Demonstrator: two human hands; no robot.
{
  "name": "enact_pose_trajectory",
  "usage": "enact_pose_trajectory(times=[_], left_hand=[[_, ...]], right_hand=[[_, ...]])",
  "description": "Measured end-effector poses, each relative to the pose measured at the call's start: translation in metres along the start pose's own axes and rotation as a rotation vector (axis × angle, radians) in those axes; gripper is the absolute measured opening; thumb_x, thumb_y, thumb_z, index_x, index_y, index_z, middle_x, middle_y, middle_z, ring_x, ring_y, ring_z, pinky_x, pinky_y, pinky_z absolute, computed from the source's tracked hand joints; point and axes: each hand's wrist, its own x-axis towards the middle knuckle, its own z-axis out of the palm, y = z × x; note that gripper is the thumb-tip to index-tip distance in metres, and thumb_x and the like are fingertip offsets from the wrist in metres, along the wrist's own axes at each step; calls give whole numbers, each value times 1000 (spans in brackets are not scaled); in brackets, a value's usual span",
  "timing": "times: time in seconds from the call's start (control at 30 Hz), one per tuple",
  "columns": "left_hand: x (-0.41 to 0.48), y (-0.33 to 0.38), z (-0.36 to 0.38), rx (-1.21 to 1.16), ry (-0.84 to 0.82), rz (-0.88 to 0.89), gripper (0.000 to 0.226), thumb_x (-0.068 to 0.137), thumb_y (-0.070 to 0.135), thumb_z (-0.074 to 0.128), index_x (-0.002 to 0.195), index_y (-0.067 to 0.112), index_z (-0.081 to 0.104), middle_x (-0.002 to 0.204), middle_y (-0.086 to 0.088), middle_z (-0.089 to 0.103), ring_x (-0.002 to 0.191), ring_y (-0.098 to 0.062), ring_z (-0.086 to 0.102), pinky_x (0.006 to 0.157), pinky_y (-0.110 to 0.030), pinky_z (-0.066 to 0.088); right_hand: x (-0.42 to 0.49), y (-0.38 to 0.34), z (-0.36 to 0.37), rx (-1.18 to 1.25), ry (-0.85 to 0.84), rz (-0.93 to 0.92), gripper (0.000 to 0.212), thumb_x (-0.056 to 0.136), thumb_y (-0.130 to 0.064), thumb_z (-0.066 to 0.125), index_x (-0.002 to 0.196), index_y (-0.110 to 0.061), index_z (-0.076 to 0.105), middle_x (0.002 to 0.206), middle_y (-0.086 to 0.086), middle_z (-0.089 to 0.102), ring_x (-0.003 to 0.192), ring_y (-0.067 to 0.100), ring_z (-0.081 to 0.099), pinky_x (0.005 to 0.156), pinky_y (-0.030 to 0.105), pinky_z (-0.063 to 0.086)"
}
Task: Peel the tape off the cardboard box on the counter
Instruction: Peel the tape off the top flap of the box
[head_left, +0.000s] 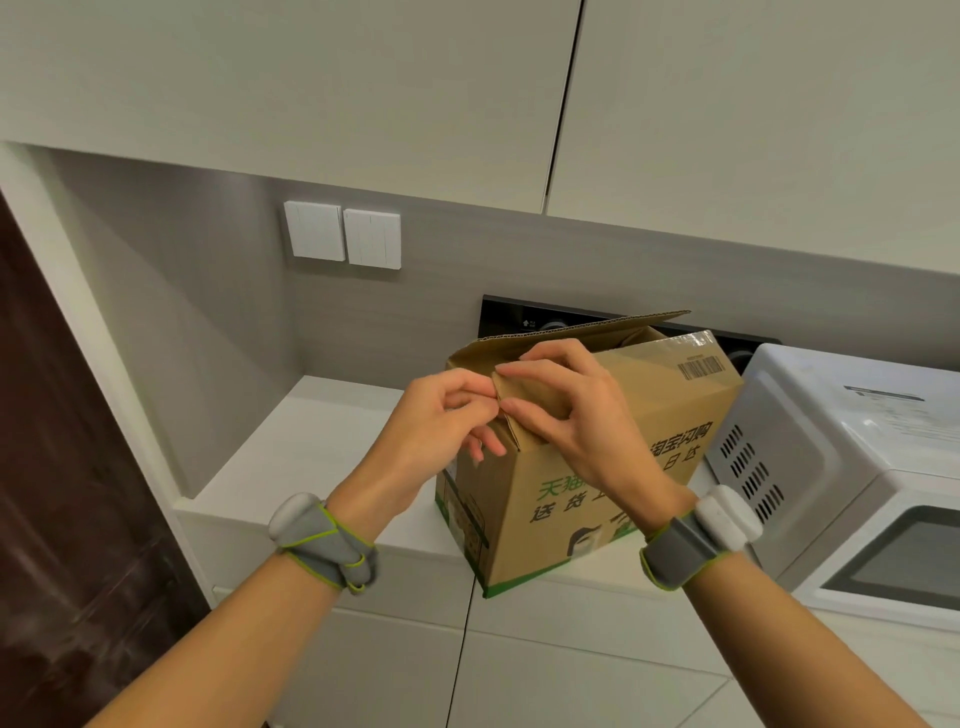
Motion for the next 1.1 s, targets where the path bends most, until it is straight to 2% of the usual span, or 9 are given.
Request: enact_pose_trajectory(times=[0.2, 0.3, 0.47, 0.53, 0.73, 1.1], left_hand=[[-2, -2, 4, -24, 7, 46, 16, 97, 6, 69, 112, 7, 74, 94, -13, 77, 74, -25, 74, 62, -29, 57], [-2, -6, 10, -68, 50, 47, 17, 91, 6, 77, 107, 5, 74, 89, -11, 77, 68, -23, 72, 57, -28, 54], [0, -10, 21, -130, 107, 23, 22, 86, 2, 81, 104, -3, 71, 86, -19, 74, 63, -21, 70, 55, -26, 55], [1, -10, 21, -131, 97, 19, 22, 85, 3, 82, 104, -2, 71, 88, -21, 75, 63, -20, 70, 57, -26, 56], [3, -11, 22, -135, 71, 16, 22, 84, 2, 82, 103, 0, 71, 80, -12, 76, 65, -19, 71, 60, -25, 57], [8, -12, 23, -163, 82, -10, 26, 81, -1, 84, 102, -6, 69, 75, -12, 73, 62, -19, 69, 60, -25, 58]], right_hand=[[15, -9, -7, -114, 0, -14, 31, 92, -45, 64, 104, -21, 78, 108, -5, 62, 95, 14, 61, 73, 42, 56], [17, -9, -9, -145, -36, -26, 27, 92, -43, 65, 102, -22, 79, 102, -8, 62, 88, 12, 61, 68, 44, 56], [14, -7, -15, -135, -84, -41, 36, 94, -49, 55, 108, -26, 79, 101, -10, 62, 88, 11, 62, 67, 44, 56], [13, -8, -18, -141, -105, -56, 33, 94, -44, 58, 110, -24, 78, 101, -8, 64, 89, 11, 62, 70, 43, 57], [18, -10, -21, -184, -134, -42, 20, 92, -34, 72, 105, -21, 79, 100, -6, 64, 88, 12, 61, 73, 42, 56], [21, -8, -19, -160, -123, -39, 14, 92, -28, 73, 100, -19, 81, 92, -4, 63, 81, 13, 59, 69, 43, 54]])
